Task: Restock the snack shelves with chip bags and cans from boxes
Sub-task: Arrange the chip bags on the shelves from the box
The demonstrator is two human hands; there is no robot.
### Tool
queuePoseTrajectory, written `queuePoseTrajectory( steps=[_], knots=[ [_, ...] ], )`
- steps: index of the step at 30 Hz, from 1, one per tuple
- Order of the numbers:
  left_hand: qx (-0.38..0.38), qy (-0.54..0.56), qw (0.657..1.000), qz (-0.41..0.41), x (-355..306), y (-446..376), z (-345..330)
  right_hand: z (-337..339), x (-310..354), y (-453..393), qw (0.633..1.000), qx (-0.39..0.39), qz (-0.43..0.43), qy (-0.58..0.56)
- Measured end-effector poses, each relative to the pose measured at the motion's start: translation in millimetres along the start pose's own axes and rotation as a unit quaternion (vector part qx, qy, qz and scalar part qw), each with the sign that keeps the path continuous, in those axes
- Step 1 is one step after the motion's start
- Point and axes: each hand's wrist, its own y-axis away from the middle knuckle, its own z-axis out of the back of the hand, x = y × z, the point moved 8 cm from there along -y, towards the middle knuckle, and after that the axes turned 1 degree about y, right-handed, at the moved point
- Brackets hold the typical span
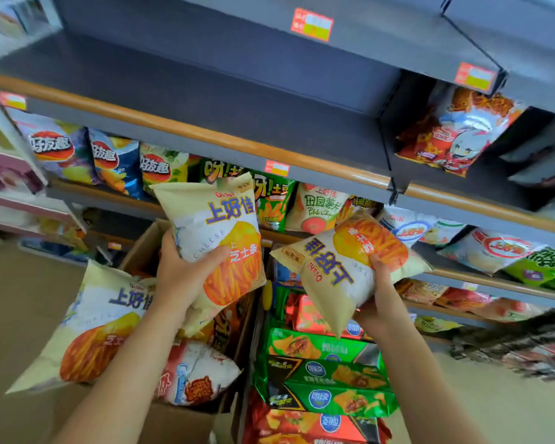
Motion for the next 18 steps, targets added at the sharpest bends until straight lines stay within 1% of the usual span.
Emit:
queuePoseTrajectory(
  steps=[2, 4, 5, 6, 7, 9, 10, 11, 12, 13, 14, 15, 16, 18],
  knots=[
    [0.023, 0.015, 1.000, -0.005, -14.2, 8.1, -16.8, 5.3, 11.6, 35.6, 0.997, 0.056, 0.017, -0.051],
    [0.064, 0.040, 0.997, -0.010, -32.1, 23.0, -41.7, 4.1, 30.7, 62.5, 0.985, 0.140, 0.049, -0.085],
    [0.090, 0.058, 0.994, -0.008, -38.9, 31.9, -56.1, 4.3, 40.3, 71.7, 0.981, 0.162, 0.061, -0.082],
    [0.116, 0.080, 0.990, -0.002, -45.0, 42.5, -72.0, 5.6, 50.3, 81.0, 0.981, 0.168, 0.074, -0.068],
    [0.138, 0.097, 0.986, 0.006, -49.0, 51.8, -86.0, 11.1, 60.8, 84.4, 0.981, 0.165, 0.092, -0.049],
    [0.166, 0.131, 0.977, 0.021, -59.4, 71.6, -110.7, 28.9, 84.0, 92.4, 0.985, 0.114, 0.131, -0.008],
    [0.169, 0.146, 0.974, 0.028, -64.4, 80.4, -120.9, 45.0, 96.7, 92.5, 0.983, 0.074, 0.167, 0.015],
    [0.170, 0.156, 0.973, 0.029, -69.9, 87.7, -130.3, 62.6, 112.2, 94.4, 0.971, 0.041, 0.229, 0.044],
    [0.168, 0.160, 0.972, 0.031, -75.2, 94.9, -139.6, 81.0, 130.9, 102.7, 0.944, -0.004, 0.314, 0.097],
    [0.168, 0.160, 0.972, 0.033, -78.6, 101.4, -150.0, 97.0, 150.2, 115.2, 0.901, -0.051, 0.403, 0.154],
    [0.165, 0.157, 0.973, 0.036, -80.7, 107.4, -161.5, 106.4, 165.3, 130.8, 0.853, -0.068, 0.476, 0.202],
    [0.164, 0.147, 0.975, 0.037, -81.6, 113.9, -174.8, 115.7, 175.3, 138.7, 0.814, -0.066, 0.522, 0.244],
    [0.166, 0.141, 0.975, 0.038, -82.1, 121.2, -190.1, 125.0, 182.8, 145.0, 0.790, -0.048, 0.550, 0.269],
    [0.171, 0.140, 0.975, 0.033, -79.5, 138.8, -225.4, 156.4, 197.0, 138.4, 0.773, -0.015, 0.560, 0.299]
  ],
)
